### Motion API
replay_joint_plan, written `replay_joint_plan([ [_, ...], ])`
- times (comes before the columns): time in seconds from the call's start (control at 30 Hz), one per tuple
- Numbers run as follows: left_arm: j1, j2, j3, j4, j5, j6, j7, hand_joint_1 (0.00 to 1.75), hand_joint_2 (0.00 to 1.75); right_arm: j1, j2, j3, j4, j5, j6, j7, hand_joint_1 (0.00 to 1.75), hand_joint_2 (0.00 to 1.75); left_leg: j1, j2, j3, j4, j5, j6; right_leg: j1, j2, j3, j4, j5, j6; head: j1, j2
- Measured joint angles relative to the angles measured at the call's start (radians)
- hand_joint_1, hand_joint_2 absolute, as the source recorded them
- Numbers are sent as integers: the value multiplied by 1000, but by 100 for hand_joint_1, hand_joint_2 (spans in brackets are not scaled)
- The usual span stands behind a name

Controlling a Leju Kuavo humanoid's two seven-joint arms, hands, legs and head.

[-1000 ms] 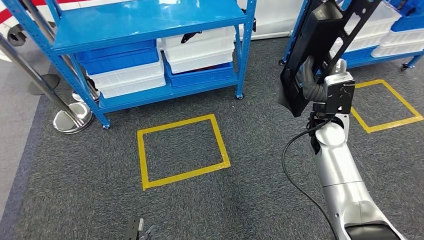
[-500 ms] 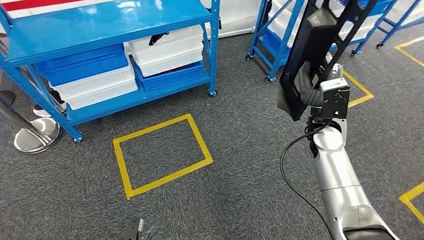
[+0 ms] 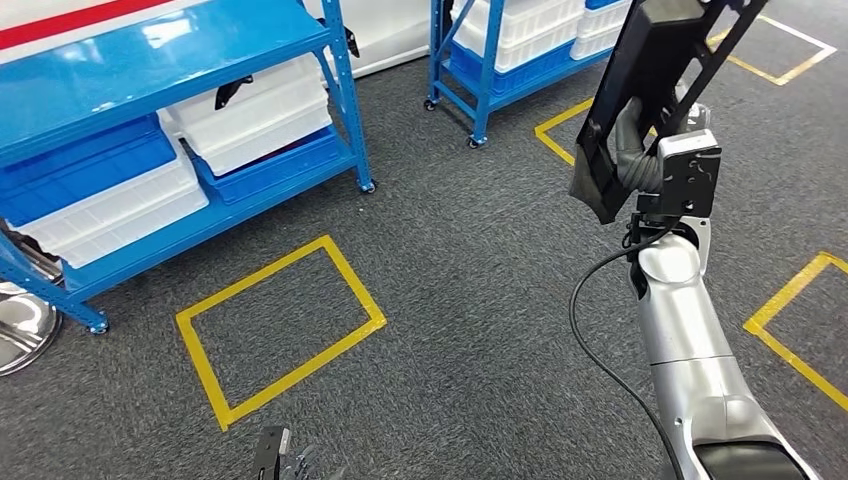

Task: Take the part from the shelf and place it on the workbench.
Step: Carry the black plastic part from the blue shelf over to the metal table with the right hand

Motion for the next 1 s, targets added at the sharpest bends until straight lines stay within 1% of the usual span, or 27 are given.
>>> replay_joint_plan([
  [0.03, 0, 1, 0, 0, 0, 0, 1, 0, 175, -1, 0, -1, 4, 1, 0, 0, 175, 175, 0, -2, 6, -17, 22, 3, 1, 15, 0, 2, 0, 0, 0, 0],
  [0.07, 0, 1, 0, 0, 0, 0, 2, 0, 175, -4, 0, -1, 8, 1, -1, 1, 175, 175, 0, -11, 29, -70, 59, 7, 2, 29, 0, 4, 0, 0, 0, 0],
  [0.13, -2, 2, 0, 0, -3, -1, 2, 0, 175, -16, 0, -2, 15, 3, -2, 1, 175, 175, 2, -56, 84, -199, 120, 17, 2, 57, -4, 11, 1, 3, 0, 0],
  [0.17, -2, 3, 0, 0, -5, -1, 2, 0, 175, -23, 0, -2, 18, 3, -3, 2, 175, 175, 2, -76, 103, -243, 132, 20, 0, 70, -9, 13, 3, 8, 0, 0],
  [0.2, -1, 4, 0, 0, -7, -1, 2, 0, 175, -29, 0, -3, 21, 4, -4, 2, 175, 175, 2, -88, 111, -264, 133, 22, -3, 82, -14, 14, 7, 15, 0, 0],
  [0.27, -1, 5, 0, 0, -9, -3, 3, 0, 175, -34, -2, -5, 23, 4, -8, 4, 175, 175, 2, -71, 117, -280, 136, 27, -9, 106, -22, 8, 17, 32, -1, 0],
  [0.3, -1, 5, 0, 0, -10, -5, 2, 0, 175, -33, -4, -7, 22, 5, -10, 4, 175, 175, 4, -59, 120, -289, 142, 33, -7, 99, -25, 8, 17, 38, -1, 0],
  [0.33, -1, 5, 0, 0, -13, -8, 1, 0, 175, -33, -5, -8, 20, 6, -14, 5, 175, 175, 6, -45, 123, -298, 148, 39, -5, 77, -34, 24, 6, 43, -1, 0],
  [0.37, 0, 6, 0, 0, -15, -12, -1, 0, 175, -33, -6, -8, 17, 7, -17, 6, 175, 175, 8, -31, 126, -306, 153, 45, -3, 46, -52, 59, -16, 46, -1, 0],
  [0.4, 2, 6, 0, 0, -17, -15, -3, 0, 175, -32, -6, -9, 14, 8, -19, 6, 175, 175, 6, -18, 127, -309, 155, 47, -3, 9, -78, 113, -45, 49, -1, 0],
  [0.43, 6, 7, 0, 0, -18, -17, -4, 0, 175, -29, -6, -9, 11, 9, -20, 8, 175, 175, 5, -5, 127, -309, 155, 48, -6, -13, -109, 179, -75, 53, 0, 0],
  [0.47, 9, 8, 0, 0, -18, -18, -5, 0, 175, -25, -5, -9, 10, 10, -20, 8, 175, 175, 5, 9, 126, -309, 154, 48, -10, -25, -134, 234, -95, 56, 0, 0],
  [0.5, 12, 9, 0, 0, -18, -18, -5, 0, 175, -21, -5, -9, 8, 10, -20, 9, 175, 175, 5, 23, 126, -309, 153, 47, -14, -31, -146, 262, -99, 59, 0, 0],
  [0.53, 13, 9, 0, 0, -18, -18, -6, 0, 175, -17, -5, -9, 7, 10, -20, 10, 175, 175, 5, 38, 126, -308, 152, 45, -17, -37, -138, 252, -85, 62, 0, 0],
  [0.57, 13, 9, 0, 0, -18, -18, -6, 0, 175, -16, -5, -9, 5, 10, -20, 10, 175, 175, 5, 50, 127, -307, 149, 42, -20, -45, -109, 203, -58, 63, 0, 0],
  [0.6, 13, 9, 0, 0, -18, -18, -6, 0, 175, -16, -5, -9, 3, 10, -20, 10, 175, 175, 5, 63, 128, -305, 146, 38, -20, -64, -68, 129, -32, 64, 0, 0],
  [0.63, 12, 10, 0, 0, -18, -18, -6, 0, 175, -17, -5, -9, 0, 10, -20, 10, 175, 175, 2, 73, 129, -302, 142, 32, -16, -84, -32, 65, -12, 62, 0, 0],
  [0.67, 12, 10, 0, 0, -19, -18, -7, 0, 175, -18, -4, -9, -3, 11, -20, 10, 175, 175, 0, 83, 131, -301, 138, 26, -12, -97, -8, 20, -2, 58, 0, 0],
  [0.7, 12, 10, 0, 0, -19, -19, -7, 0, 175, -17, -4, -10, -5, 11, -21, 11, 175, 175, -3, 93, 132, -300, 135, 20, -6, -103, 2, -2, -1, 53, -1, 0],
  [0.77, 12, 11, 0, 0, -21, -21, -8, 0, 175, -14, -5, -12, -10, 15, -26, 12, 175, 175, -4, 112, 138, -303, 131, 8, -1, -80, -2, -3, -1, 40, -1, 0],
  [0.8, 11, 11, 0, 0, -23, -24, -10, 0, 175, -10, -5, -14, -16, 17, -30, 13, 175, 175, -3, 109, 138, -299, 125, 2, -2, -69, -2, -4, 0, 34, -1, 0],
  [0.83, 11, 11, 0, 0, -25, -27, -13, 0, 175, -8, -5, -15, -25, 20, -34, 14, 175, 175, 0, 92, 133, -283, 110, -2, -4, -58, -1, -6, 1, 27, -1, 0],
  [0.87, 13, 11, 0, 0, -27, -31, -17, 0, 175, -4, -5, -16, -36, 22, -37, 14, 175, 175, 2, 66, 118, -246, 85, -4, -7, -48, 0, -8, 2, 20, -1, 0],
  [0.9, 16, 11, 0, 0, -29, -34, -21, 0, 175, 0, -5, -17, -48, 24, -40, 15, 175, 175, 3, 35, 92, -187, 52, -5, -7, -37, 1, -9, 3, 14, -1, 0],
  [0.93, 21, 11, 0, 0, -31, -36, -25, 0, 175, 7, -5, -17, -58, 25, -42, 16, 175, 175, 3, 15, 58, -114, 19, -3, -6, -26, 1, -9, 2, 10, -1, 0],
  [0.97, 28, 12, 0, 0, -31, -37, -28, 0, 175, 16, -4, -18, -67, 27, -43, 17, 175, 175, 2, 5, 23, -44, -5, -2, -4, -12, 1, -9, 2, 7, -1, 0],
  [1.0, 34, 14, 0, 0, -31, -37, -30, 0, 175, 27, -4, -18, -75, 28, -44, 17, 175, 175, 1, 0, -2, -1, -11, -1, -1, 3, 2, -8, 1, 6, -1, 0],
])
